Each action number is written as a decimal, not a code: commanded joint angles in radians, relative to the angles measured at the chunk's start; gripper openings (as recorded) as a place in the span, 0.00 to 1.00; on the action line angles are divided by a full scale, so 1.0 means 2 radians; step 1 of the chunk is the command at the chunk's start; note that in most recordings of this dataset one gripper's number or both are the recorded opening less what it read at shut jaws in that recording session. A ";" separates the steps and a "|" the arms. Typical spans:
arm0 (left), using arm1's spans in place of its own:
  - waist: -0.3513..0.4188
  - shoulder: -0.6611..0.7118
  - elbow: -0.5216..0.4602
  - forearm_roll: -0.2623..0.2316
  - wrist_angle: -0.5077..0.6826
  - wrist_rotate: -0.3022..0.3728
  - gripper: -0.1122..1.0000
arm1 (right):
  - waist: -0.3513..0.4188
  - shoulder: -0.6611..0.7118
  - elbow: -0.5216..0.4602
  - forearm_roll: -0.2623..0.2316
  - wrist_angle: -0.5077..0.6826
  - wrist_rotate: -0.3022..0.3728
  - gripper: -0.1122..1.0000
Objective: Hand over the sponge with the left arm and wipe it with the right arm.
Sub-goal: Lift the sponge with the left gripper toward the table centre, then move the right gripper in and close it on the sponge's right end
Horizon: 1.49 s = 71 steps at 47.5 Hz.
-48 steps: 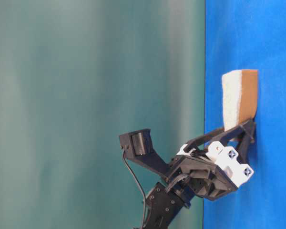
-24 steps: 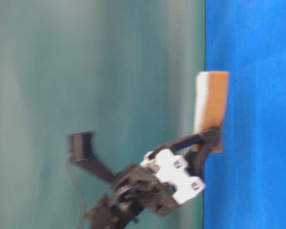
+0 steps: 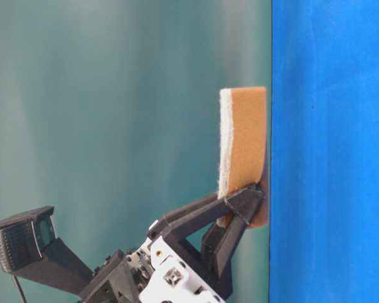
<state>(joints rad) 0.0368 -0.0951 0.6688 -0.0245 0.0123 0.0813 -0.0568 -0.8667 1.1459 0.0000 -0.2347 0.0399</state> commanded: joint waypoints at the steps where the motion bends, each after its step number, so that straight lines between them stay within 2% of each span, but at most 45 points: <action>1: 0.002 -0.008 -0.008 -0.002 -0.008 0.000 0.39 | 0.000 0.009 -0.019 0.002 -0.005 0.010 0.10; 8: 0.005 -0.007 -0.010 -0.001 -0.008 0.002 0.39 | 0.001 0.044 -0.040 0.002 -0.005 0.035 0.10; 16: 0.008 -0.007 -0.010 -0.001 -0.008 0.002 0.36 | 0.005 0.106 -0.070 0.002 -0.013 0.041 0.13; 19: 0.010 -0.007 -0.009 -0.001 -0.008 0.002 0.36 | 0.011 0.133 -0.083 0.002 -0.021 0.043 0.28; 24: 0.012 -0.007 -0.009 -0.001 -0.008 0.002 0.36 | 0.020 0.180 -0.110 0.002 -0.021 0.044 0.60; 26: 0.012 -0.008 -0.008 0.000 -0.008 0.003 0.36 | 0.020 0.196 -0.119 0.003 -0.020 0.044 0.69; 29: 0.012 -0.007 -0.008 0.000 -0.008 0.003 0.36 | 0.019 0.220 -0.133 0.005 -0.016 0.048 0.75; 46: 0.012 -0.007 -0.010 0.000 -0.011 0.016 0.36 | 0.005 0.320 -0.202 0.008 0.047 0.053 0.76; 63: 0.013 -0.007 -0.009 0.000 -0.015 0.019 0.36 | 0.002 0.387 -0.232 0.008 0.085 0.052 0.76; 71: 0.012 -0.007 -0.009 0.000 -0.015 0.019 0.36 | 0.002 0.390 -0.234 0.004 0.085 0.045 0.75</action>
<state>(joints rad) 0.0598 -0.0951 0.6688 -0.0245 -0.0031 0.1181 -0.0552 -0.0767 0.6980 0.0123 -0.0598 0.1381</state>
